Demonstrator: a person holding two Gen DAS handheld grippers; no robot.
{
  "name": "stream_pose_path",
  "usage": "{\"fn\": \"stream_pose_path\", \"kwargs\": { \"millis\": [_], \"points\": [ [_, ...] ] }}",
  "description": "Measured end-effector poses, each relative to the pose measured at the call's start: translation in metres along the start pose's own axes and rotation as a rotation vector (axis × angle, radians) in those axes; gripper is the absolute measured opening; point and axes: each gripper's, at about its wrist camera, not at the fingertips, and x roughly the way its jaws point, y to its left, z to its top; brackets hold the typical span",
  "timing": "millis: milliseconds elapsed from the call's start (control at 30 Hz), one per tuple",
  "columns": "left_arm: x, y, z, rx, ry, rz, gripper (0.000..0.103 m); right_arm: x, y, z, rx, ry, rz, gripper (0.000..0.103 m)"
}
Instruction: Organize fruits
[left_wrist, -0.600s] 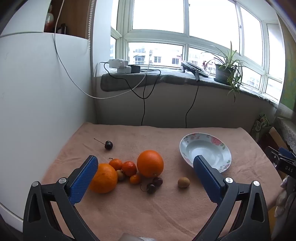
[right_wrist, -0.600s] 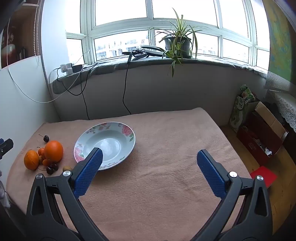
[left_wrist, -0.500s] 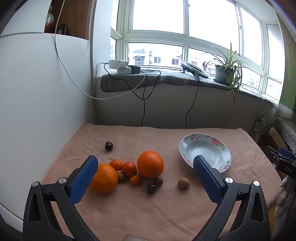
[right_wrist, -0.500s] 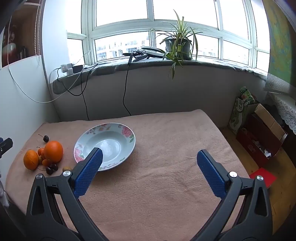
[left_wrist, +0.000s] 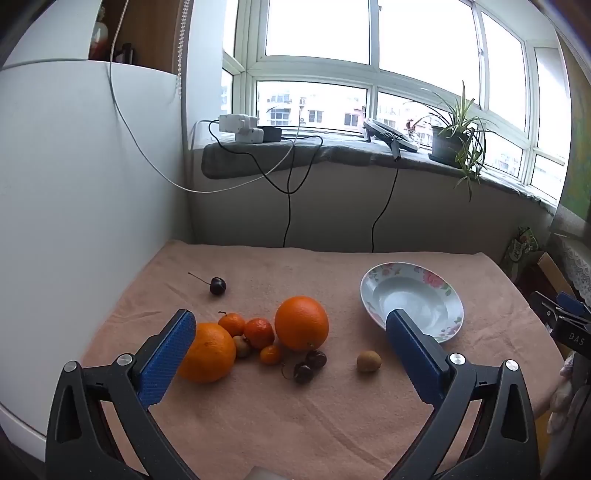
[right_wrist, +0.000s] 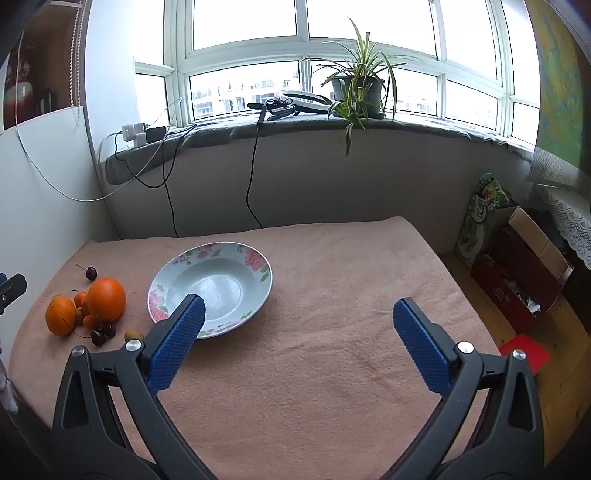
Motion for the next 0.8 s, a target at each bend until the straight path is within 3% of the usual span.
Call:
{"fn": "stream_pose_path", "kwargs": {
  "millis": [800],
  "points": [
    [0.0031,-0.0029,-0.0001,-0.004,0.005,-0.012,0.102,0.0037,0.0017,-0.0017,0.004,0.017,0.001,0.103]
  ]
}}
